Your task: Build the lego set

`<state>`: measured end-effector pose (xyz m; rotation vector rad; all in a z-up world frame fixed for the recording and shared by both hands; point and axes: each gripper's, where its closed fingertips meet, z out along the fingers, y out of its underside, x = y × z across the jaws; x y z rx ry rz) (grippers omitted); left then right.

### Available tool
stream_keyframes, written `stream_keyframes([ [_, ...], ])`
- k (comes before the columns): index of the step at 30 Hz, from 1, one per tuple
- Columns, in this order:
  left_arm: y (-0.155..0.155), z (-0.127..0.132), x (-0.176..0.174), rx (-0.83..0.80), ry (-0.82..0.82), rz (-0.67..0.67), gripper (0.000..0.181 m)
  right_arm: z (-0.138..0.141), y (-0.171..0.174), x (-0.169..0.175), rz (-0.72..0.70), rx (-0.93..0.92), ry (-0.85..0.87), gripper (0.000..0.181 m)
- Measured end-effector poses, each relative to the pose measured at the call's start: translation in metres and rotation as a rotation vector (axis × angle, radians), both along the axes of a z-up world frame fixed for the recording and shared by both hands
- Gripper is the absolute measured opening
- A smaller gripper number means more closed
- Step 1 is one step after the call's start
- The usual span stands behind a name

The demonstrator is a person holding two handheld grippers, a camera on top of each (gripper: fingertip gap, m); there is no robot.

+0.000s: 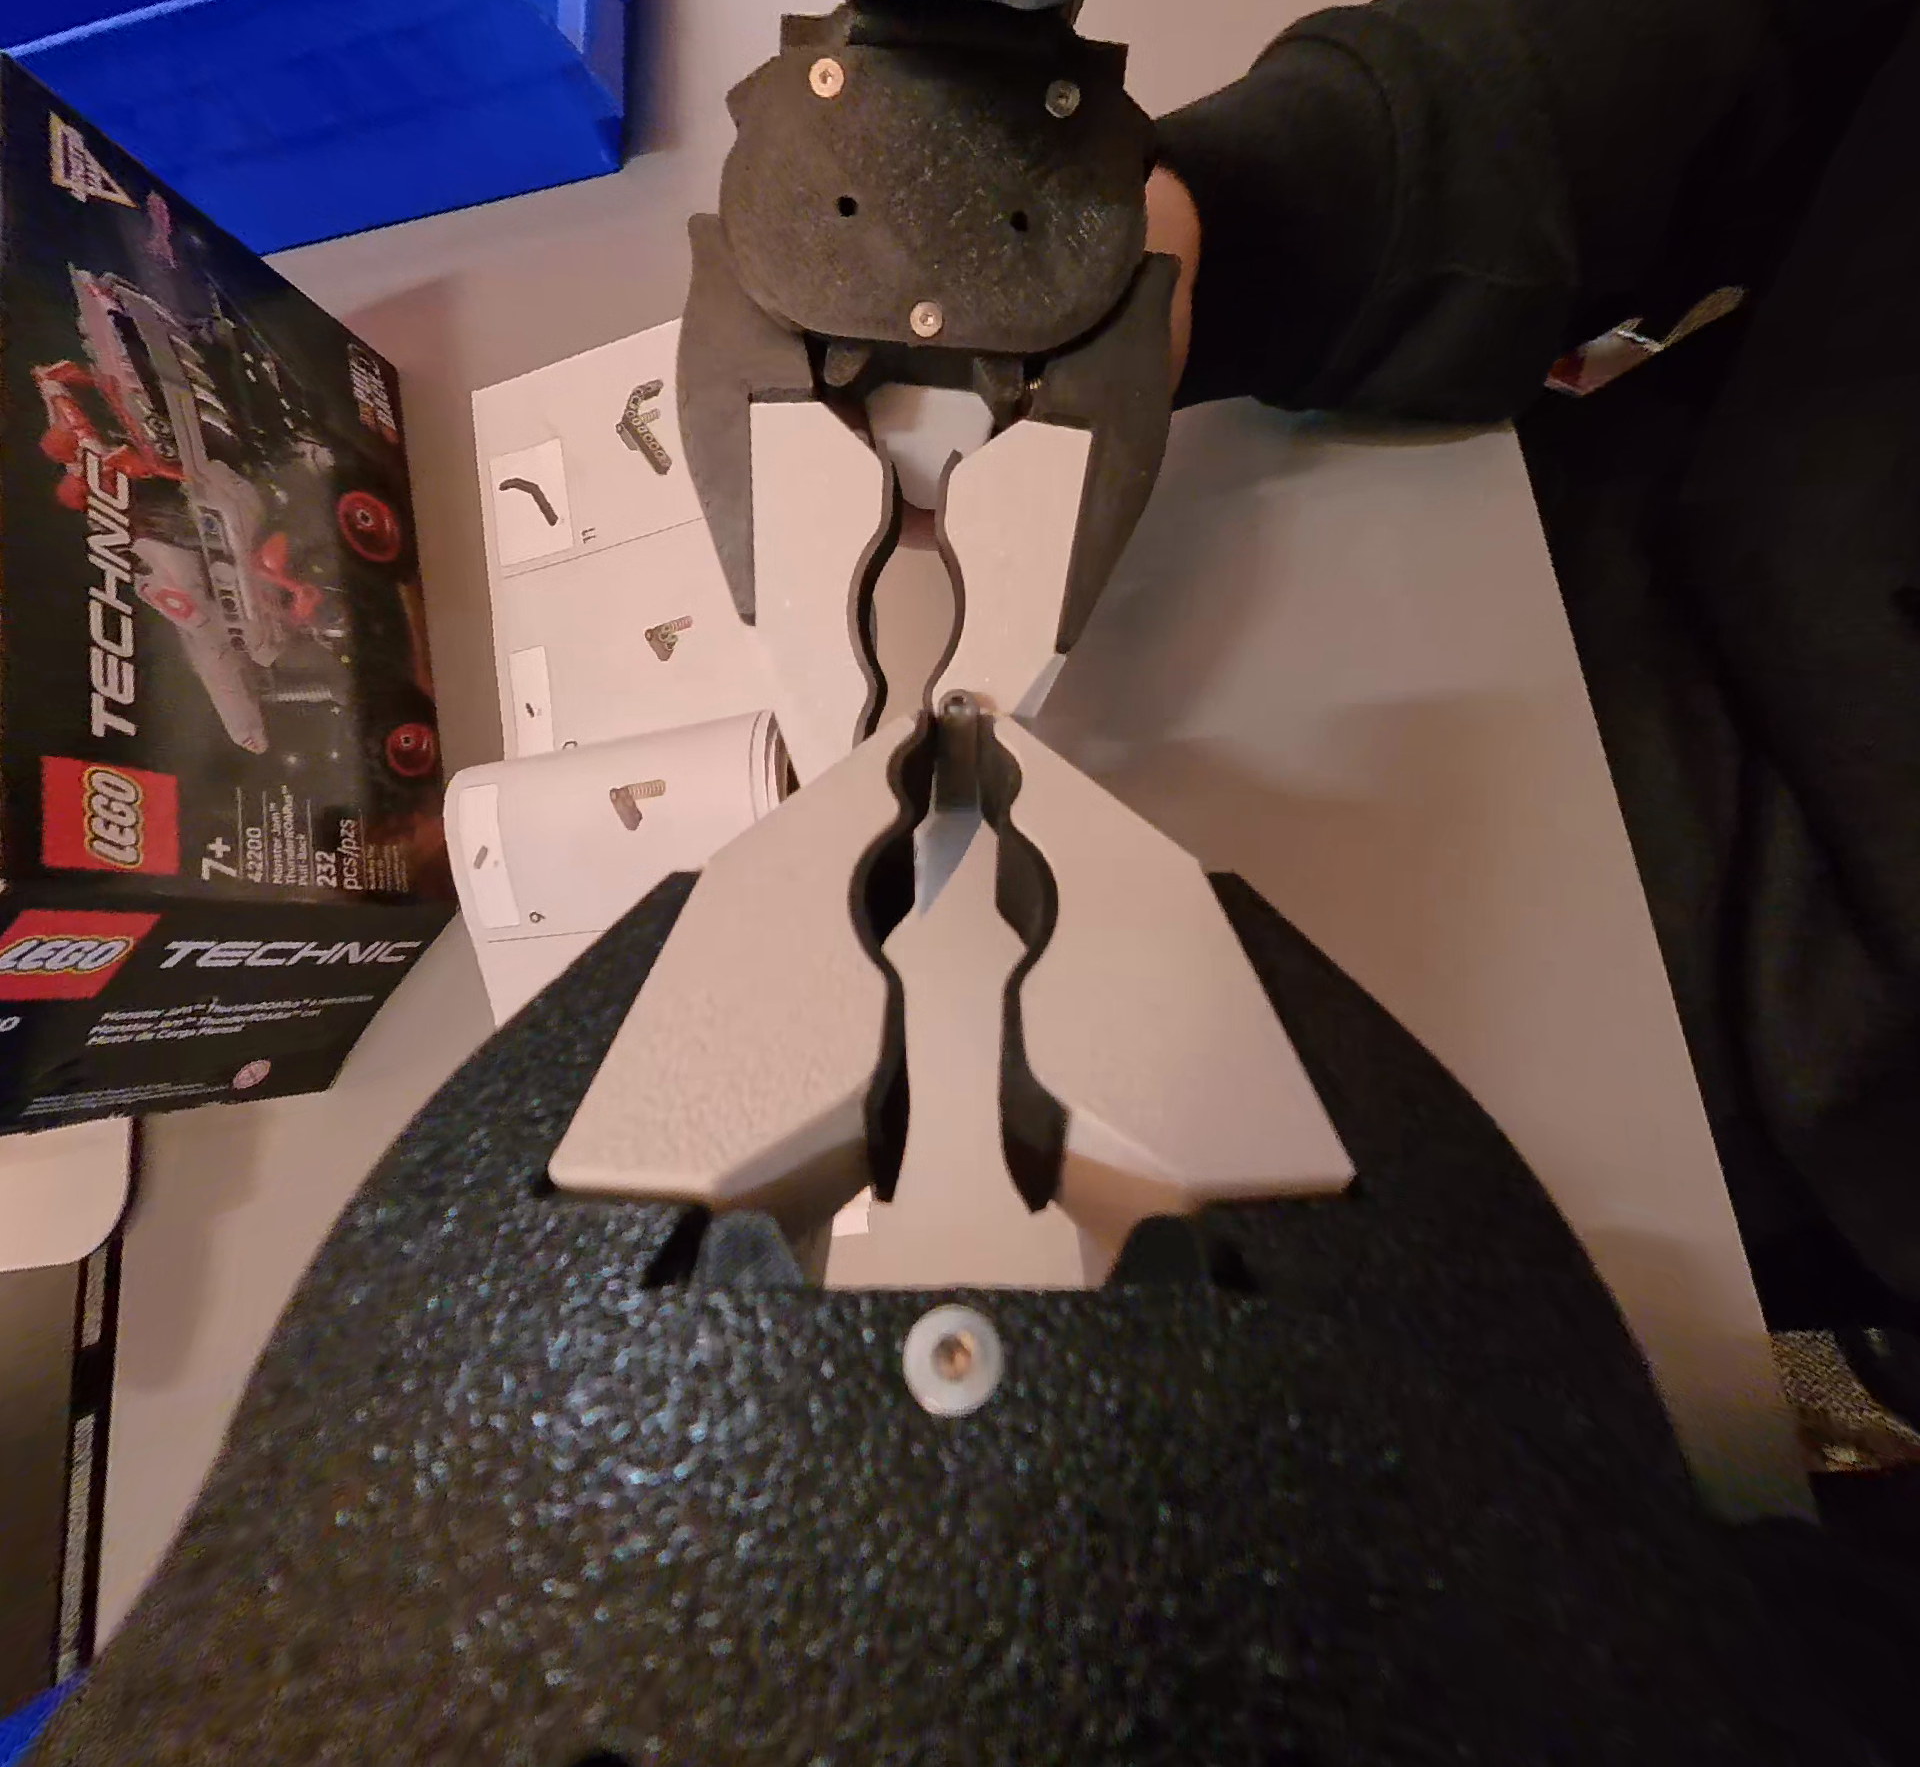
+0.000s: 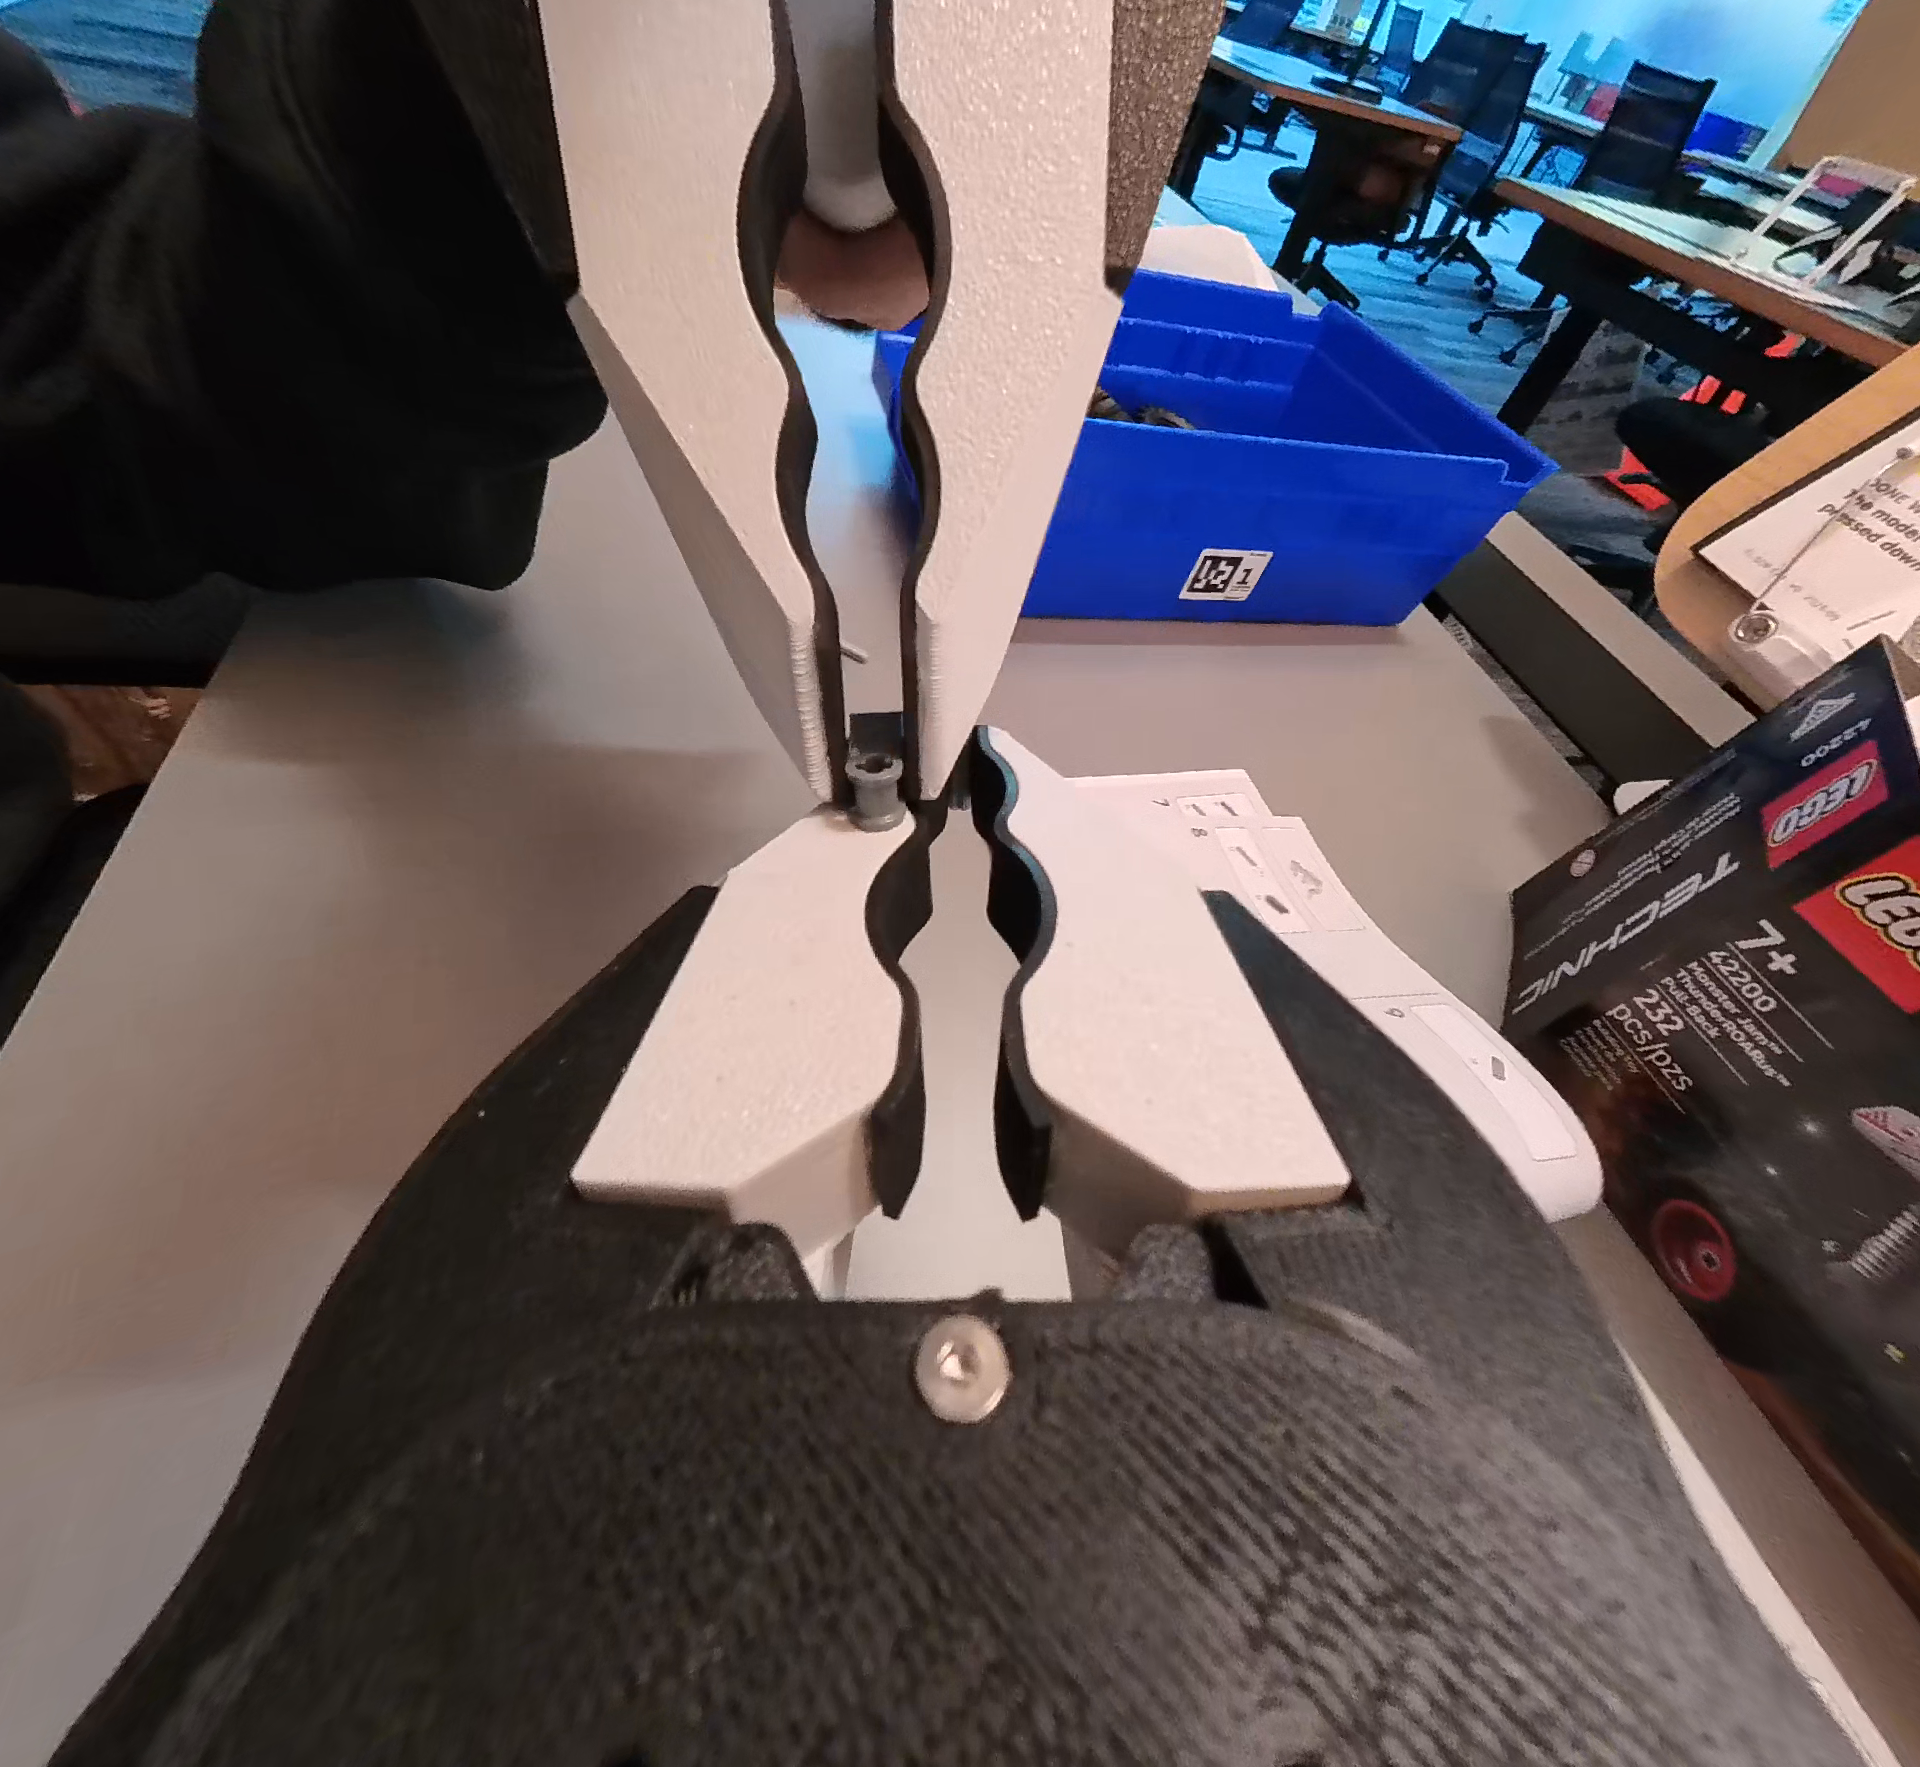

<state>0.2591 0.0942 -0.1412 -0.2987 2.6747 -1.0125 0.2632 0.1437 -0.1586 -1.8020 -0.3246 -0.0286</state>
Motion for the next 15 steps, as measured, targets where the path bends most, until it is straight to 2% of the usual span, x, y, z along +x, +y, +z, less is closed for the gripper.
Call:
stream_keyframes([
  [8,-0.0025,0.007,-0.0049,-0.092,0.039,-0.047,0.005,0.0083,-0.0017,-0.0057,0.045,0.044,0.068,0.001],
  [15,-0.0017,0.004,-0.0066,-0.085,0.036,-0.072,0.005,0.0057,-0.0017,-0.0095,0.072,0.026,0.107,0.001],
])
